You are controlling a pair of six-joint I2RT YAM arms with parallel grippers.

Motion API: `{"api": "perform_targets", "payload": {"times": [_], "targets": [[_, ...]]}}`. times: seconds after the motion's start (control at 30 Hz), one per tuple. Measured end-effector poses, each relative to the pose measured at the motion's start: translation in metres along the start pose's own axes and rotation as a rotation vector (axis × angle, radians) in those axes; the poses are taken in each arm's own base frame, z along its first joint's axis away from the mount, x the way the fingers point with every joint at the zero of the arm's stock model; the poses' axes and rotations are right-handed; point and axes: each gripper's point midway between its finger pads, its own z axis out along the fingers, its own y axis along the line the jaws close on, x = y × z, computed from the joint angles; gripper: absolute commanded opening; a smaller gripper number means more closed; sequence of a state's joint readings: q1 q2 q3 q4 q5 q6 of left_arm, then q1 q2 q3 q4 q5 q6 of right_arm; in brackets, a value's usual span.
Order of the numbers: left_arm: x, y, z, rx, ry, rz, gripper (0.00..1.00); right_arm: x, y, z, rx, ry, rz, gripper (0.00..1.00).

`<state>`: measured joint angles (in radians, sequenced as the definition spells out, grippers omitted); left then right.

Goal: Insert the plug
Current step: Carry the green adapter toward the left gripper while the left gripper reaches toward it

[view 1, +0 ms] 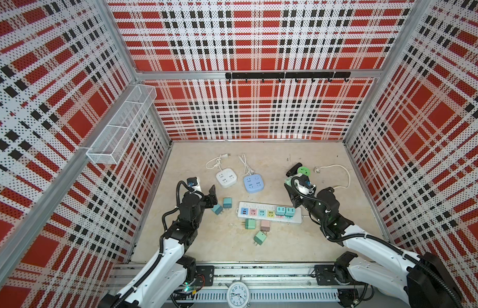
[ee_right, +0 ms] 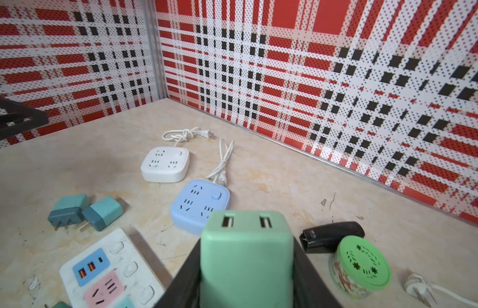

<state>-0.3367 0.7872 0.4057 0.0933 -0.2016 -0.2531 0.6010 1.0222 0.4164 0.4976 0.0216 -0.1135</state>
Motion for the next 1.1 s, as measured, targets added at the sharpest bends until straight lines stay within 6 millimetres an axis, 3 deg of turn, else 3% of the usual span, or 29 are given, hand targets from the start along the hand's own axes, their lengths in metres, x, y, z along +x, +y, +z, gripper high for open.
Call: {"api": "perform_targets", "payload": {"times": [0.13,0.23,0.37,0.57,0.73,0.9,1.1], "targets": [[-0.038,-0.064,-0.014,0.185,-0.024,0.057,0.81,-0.004,0.011,0.003,-0.064,-0.032,-0.003,0.0],[-0.053,-0.115,-0.033,0.323,-0.018,0.125,0.82,-0.004,0.022,0.003,-0.121,-0.057,-0.004,0.0],[-0.05,-0.159,-0.049,0.441,0.037,0.205,0.81,-0.004,0.032,0.005,-0.177,-0.081,-0.009,0.0],[-0.027,-0.212,-0.053,0.573,0.165,0.29,0.8,-0.001,0.048,-0.001,-0.268,-0.124,-0.058,0.0],[-0.009,-0.24,-0.052,0.634,0.25,0.315,0.82,0.003,0.062,-0.011,-0.334,-0.166,-0.115,0.0],[-0.005,-0.245,-0.055,0.66,0.292,0.276,0.82,0.015,0.066,-0.019,-0.349,-0.186,-0.196,0.0],[-0.008,-0.251,-0.059,0.675,0.321,0.249,0.81,0.022,0.069,-0.015,-0.357,-0.188,-0.249,0.0]]}}
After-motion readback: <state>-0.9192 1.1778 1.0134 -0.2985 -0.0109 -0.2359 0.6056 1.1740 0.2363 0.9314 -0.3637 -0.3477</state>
